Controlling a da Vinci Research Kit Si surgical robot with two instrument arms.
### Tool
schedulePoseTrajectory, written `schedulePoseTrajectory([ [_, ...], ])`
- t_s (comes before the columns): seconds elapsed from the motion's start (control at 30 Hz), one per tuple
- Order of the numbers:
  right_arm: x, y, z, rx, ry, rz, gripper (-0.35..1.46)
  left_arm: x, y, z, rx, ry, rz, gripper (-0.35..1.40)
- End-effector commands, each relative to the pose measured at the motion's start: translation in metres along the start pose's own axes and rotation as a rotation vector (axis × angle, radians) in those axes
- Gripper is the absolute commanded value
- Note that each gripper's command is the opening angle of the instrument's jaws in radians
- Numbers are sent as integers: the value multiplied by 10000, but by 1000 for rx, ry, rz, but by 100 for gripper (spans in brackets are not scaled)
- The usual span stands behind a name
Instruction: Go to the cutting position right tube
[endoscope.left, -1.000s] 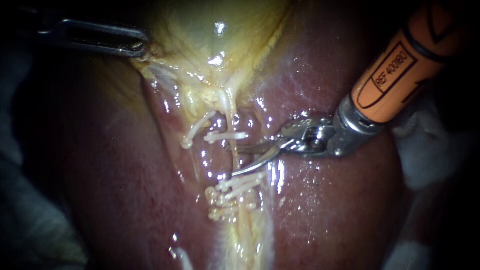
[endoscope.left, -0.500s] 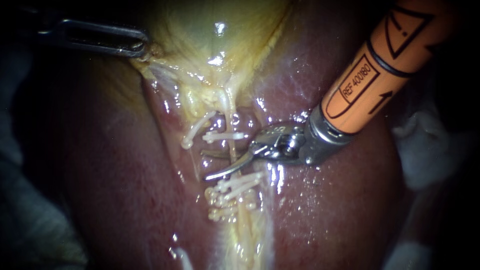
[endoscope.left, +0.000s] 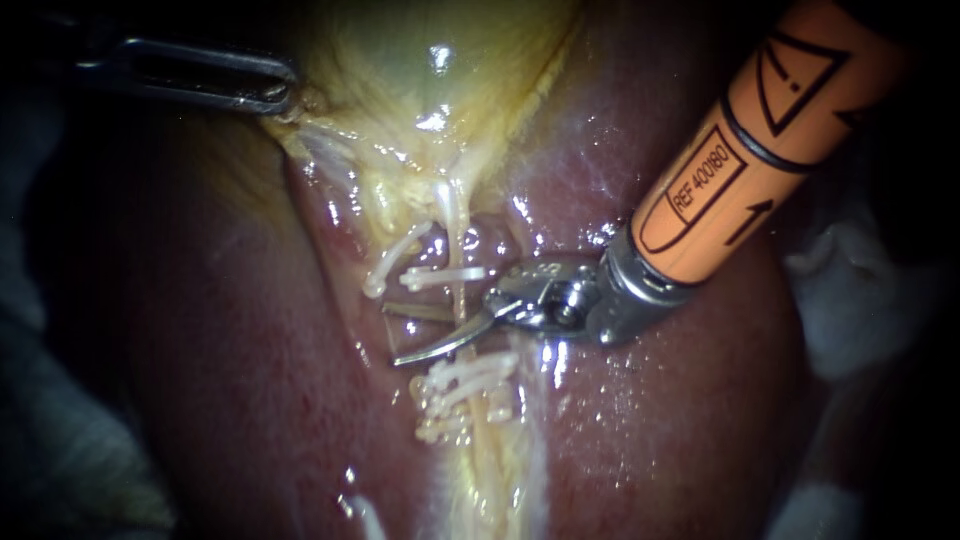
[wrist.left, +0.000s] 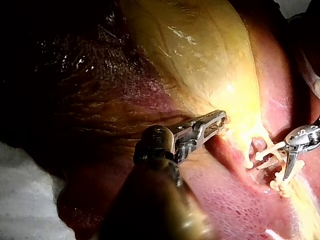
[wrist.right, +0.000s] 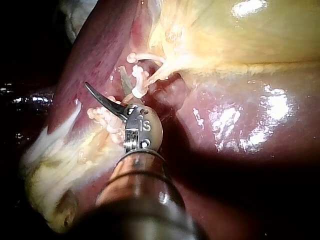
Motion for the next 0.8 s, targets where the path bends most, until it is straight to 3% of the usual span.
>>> schedulePoseTrajectory([
  [0.03, 3, -4, -1, 6, 8, 4, 140, 0, 0, 0, 0, 0, 0, -35],
  [0.2, 19, -19, -4, 32, 42, 2, 137, 0, 0, 0, 0, 0, 0, -35],
  [0.33, 25, -27, -4, 52, 36, -1, 132, 0, -1, 0, 0, 0, 0, -35],
  [0.8, 25, -32, -2, 62, 36, -2, 130, 0, -1, 0, 0, 0, 0, -35],
])
